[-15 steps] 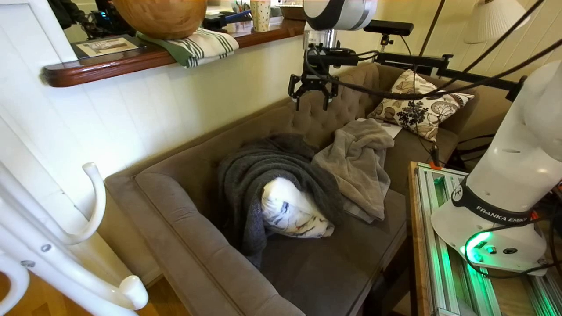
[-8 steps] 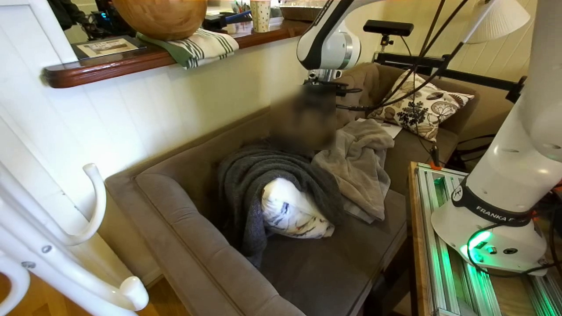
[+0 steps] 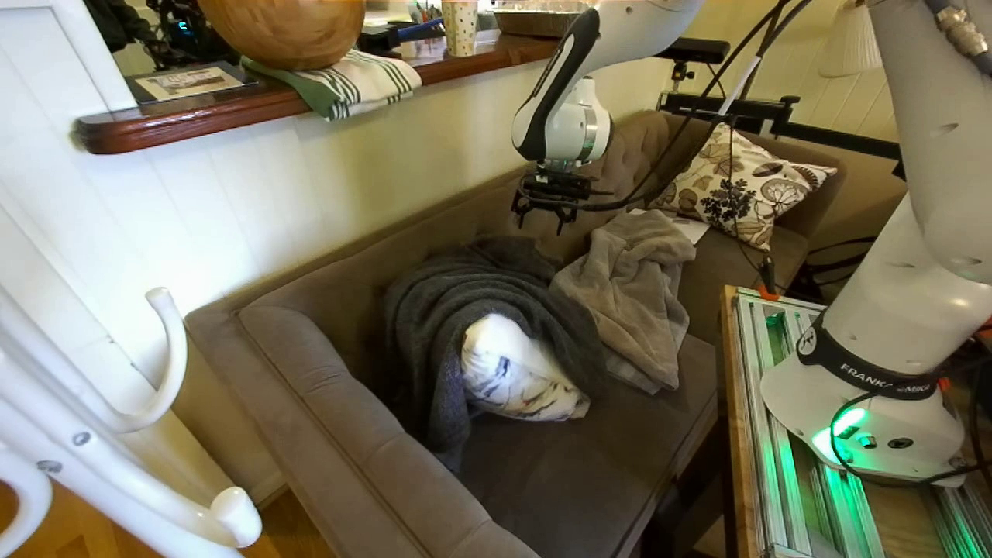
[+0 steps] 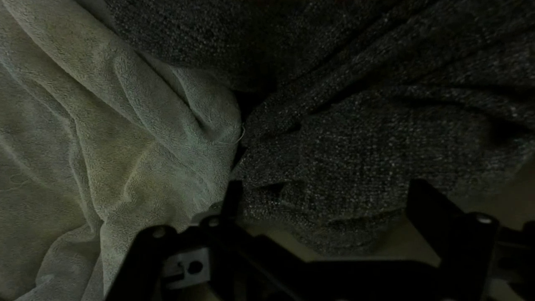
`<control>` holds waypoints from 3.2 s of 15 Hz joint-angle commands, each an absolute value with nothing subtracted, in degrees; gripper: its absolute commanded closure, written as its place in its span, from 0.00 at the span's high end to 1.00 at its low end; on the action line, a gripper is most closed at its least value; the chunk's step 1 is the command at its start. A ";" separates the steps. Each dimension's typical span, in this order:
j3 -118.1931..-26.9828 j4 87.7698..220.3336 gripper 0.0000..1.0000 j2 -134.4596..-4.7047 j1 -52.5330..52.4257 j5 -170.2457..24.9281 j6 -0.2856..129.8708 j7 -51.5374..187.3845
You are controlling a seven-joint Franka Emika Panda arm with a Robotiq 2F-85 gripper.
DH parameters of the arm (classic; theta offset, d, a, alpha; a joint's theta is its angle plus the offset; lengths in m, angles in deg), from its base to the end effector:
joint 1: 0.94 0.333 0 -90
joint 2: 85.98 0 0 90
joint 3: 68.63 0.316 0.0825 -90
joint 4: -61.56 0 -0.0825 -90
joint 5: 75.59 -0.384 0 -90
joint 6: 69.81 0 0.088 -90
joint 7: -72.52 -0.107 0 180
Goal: Move the grey cloth to the left.
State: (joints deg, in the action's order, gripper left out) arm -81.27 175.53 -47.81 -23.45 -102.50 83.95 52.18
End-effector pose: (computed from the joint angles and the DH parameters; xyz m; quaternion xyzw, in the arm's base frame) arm 0.4861 -0.3591 0.1344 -0.7841 0.6184 -0.0376 0.0371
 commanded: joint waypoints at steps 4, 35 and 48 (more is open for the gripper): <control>-78.48 170.21 1.00 -44.18 -26.76 -105.89 83.54 52.79; -70.96 166.47 0.02 -42.80 -32.89 -112.30 66.04 71.23; -73.49 176.93 0.10 -57.09 -28.32 -112.62 48.94 85.82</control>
State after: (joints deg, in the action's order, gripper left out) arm -70.99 177.20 -57.21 -30.63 -111.49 49.67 85.13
